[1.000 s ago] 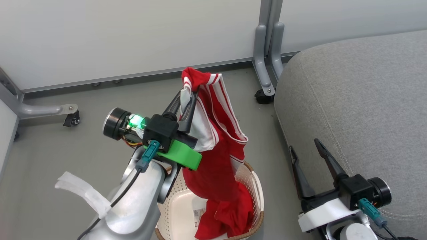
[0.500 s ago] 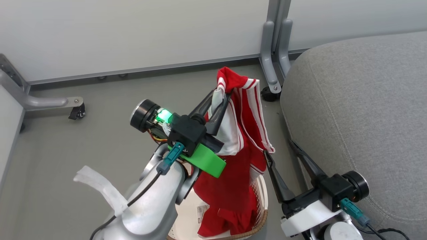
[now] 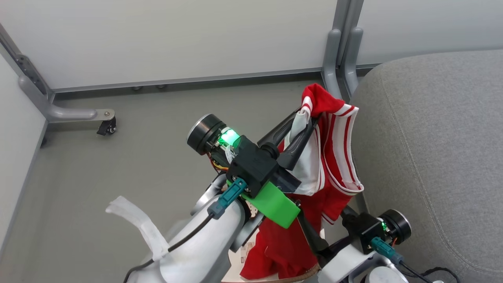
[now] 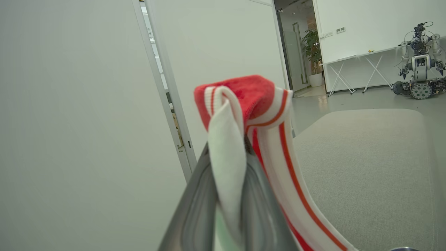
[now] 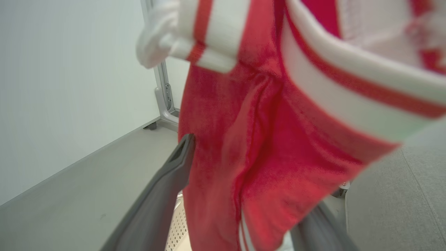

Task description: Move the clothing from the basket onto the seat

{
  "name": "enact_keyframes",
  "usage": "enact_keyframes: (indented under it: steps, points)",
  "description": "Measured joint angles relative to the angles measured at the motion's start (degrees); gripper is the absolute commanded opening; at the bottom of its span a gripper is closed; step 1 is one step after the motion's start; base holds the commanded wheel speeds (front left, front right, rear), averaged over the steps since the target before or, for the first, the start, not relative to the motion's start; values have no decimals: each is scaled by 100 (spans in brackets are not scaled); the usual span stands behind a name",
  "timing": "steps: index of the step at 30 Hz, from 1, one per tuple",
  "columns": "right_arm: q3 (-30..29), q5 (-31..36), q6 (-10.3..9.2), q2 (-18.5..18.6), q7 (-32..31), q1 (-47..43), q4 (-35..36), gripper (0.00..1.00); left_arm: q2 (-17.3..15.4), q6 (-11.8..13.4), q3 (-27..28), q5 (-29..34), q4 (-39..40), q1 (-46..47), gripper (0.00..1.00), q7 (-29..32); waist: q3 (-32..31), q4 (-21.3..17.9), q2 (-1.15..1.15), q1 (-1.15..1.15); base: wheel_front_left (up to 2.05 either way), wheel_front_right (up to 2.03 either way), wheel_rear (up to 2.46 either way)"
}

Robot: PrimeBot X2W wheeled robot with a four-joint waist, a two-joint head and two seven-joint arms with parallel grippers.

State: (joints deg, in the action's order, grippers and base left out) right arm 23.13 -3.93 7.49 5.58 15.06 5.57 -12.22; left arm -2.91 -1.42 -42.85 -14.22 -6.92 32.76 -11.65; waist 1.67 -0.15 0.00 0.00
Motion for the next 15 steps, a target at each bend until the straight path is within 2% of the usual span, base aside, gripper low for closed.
enact_keyframes:
  steps: [1, 2, 4, 8, 15]
  points:
    - [24, -43, 0, -21, 0, 10, -64, 88, 1, 14, -22, -14, -2, 0, 0, 12, -5, 10, 0, 0, 0, 0, 0]
    - [79, -99, 0, -33, 0, 25, -144, 48, 1, 30, -41, -30, -27, 0, 0, 53, -10, 21, 0, 0, 0, 0, 0]
    - [212, -278, 0, -43, 0, 53, -207, 0, 2, 47, -47, -130, -112, -19, 0, 109, -18, 32, 0, 0, 0, 0, 0]
    - [244, -375, 0, 40, 0, 60, -368, 0, -2, 10, 73, -550, -456, -135, 0, 208, 7, 27, 0, 0, 0, 0, 0]
    - [144, -383, 0, 73, 0, 59, -305, 0, -136, -26, 104, -601, -904, -141, 0, 189, 98, 3, 0, 0, 0, 0, 0]
